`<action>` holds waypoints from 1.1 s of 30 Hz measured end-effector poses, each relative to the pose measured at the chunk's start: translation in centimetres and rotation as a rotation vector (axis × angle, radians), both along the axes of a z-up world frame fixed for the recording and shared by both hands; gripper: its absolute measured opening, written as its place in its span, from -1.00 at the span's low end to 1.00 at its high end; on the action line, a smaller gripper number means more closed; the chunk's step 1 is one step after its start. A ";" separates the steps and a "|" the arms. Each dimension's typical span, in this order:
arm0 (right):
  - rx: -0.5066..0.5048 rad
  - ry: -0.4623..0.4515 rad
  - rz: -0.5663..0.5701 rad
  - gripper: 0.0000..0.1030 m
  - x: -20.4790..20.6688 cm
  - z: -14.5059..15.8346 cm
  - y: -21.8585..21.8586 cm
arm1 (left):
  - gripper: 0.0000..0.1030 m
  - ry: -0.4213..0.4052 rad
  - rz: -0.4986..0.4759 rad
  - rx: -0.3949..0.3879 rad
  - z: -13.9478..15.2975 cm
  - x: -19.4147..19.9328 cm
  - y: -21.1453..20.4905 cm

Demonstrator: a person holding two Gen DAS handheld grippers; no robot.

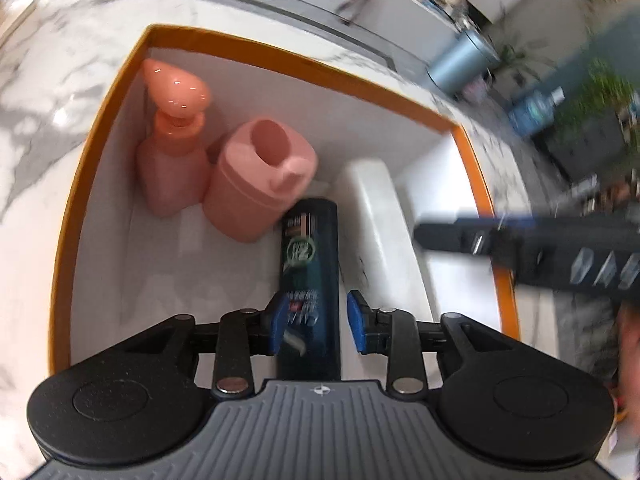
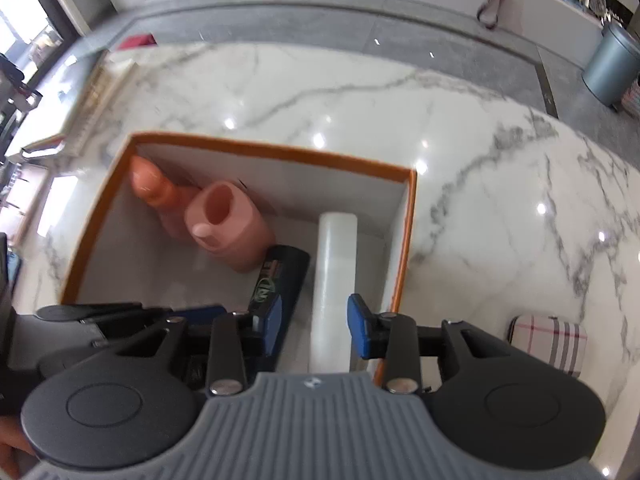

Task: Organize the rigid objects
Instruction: 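Carry both items over the box, opening left tool to drop the spray can, then lower white cylindrical case into the box and open right tool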

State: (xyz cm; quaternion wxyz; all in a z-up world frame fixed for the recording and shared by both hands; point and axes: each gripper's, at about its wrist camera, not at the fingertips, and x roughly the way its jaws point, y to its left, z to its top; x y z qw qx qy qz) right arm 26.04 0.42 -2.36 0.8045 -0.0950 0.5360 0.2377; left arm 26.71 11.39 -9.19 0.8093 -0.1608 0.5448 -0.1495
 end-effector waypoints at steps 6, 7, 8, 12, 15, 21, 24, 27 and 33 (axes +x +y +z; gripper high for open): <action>0.051 -0.122 0.034 -0.50 -2.6 2.4 -2.0 | -0.26 -0.092 -0.118 0.044 1.3 -2.1 -1.4; 0.059 -0.142 0.035 -0.53 -3.0 2.7 -2.4 | -0.26 -0.120 -0.119 0.042 1.7 -2.3 -1.5; 0.068 -0.163 0.030 -0.53 -3.5 2.9 -2.9 | -0.26 -0.136 -0.115 0.039 2.0 -2.4 -1.8; 0.098 -0.234 -0.073 -0.50 -4.7 3.0 -6.0 | -0.21 -0.132 -0.079 0.012 2.1 -1.8 -2.9; 0.174 -0.203 -0.170 -0.47 -4.9 2.5 -8.5 | -0.15 -0.127 -0.057 0.038 1.5 -1.0 -4.3; 0.229 -0.155 -0.230 -0.45 -5.1 0.9 -9.8 | -0.35 -0.148 -0.076 0.036 1.1 -0.6 -5.6; 0.234 -0.144 -0.224 -0.46 -4.9 0.3 -9.7 | -0.40 -0.166 -0.117 0.056 1.1 -0.1 -6.2; 0.246 -0.147 -0.227 -0.45 -4.9 0.1 -9.9 | -0.40 -0.166 -0.143 0.032 0.8 0.1 -6.1; 0.249 -0.140 -0.230 -0.43 -4.5 -0.1 -10.4 | -0.47 -0.149 -0.244 0.108 2.1 0.6 -6.8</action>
